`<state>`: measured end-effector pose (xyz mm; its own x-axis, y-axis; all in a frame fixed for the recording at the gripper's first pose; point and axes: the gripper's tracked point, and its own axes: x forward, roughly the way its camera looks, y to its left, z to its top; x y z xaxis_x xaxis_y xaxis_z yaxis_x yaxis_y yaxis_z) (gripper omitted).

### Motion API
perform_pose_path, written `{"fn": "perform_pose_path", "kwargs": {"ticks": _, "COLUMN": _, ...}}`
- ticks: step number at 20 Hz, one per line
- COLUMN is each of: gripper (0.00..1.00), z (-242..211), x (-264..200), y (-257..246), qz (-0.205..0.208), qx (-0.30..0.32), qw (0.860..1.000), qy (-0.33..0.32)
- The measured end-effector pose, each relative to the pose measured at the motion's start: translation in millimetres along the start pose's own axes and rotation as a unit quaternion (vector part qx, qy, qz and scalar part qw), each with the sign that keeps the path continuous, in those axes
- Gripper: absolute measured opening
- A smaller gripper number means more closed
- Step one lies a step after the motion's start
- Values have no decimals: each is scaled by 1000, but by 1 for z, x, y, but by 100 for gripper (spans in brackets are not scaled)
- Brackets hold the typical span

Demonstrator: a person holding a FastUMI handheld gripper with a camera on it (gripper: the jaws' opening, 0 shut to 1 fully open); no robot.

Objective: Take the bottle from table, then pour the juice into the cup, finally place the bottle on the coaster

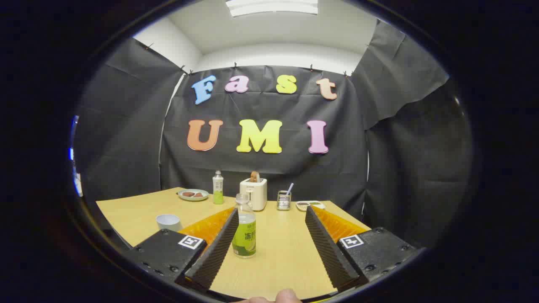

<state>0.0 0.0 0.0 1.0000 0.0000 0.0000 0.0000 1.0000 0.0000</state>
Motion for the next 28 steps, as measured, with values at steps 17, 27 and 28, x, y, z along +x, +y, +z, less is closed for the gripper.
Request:
{"fn": "perform_pose_path", "kwargs": {"ticks": 17, "gripper": 100, "z": 1, "x": -5, "y": -2, "qz": -1, "qx": -4, "qw": 1000, "qy": -5}}
{"fn": "perform_pose_path", "kwargs": {"ticks": 27, "gripper": 100, "z": -2, "x": 4, "y": 6, "qz": 19, "qx": 3, "qw": 1000, "qy": 5}}
{"fn": "perform_pose_path", "kwargs": {"ticks": 28, "gripper": 100, "z": -3, "x": 7, "y": 9, "qz": 26, "qx": 6, "qw": 1000, "qy": 8}}
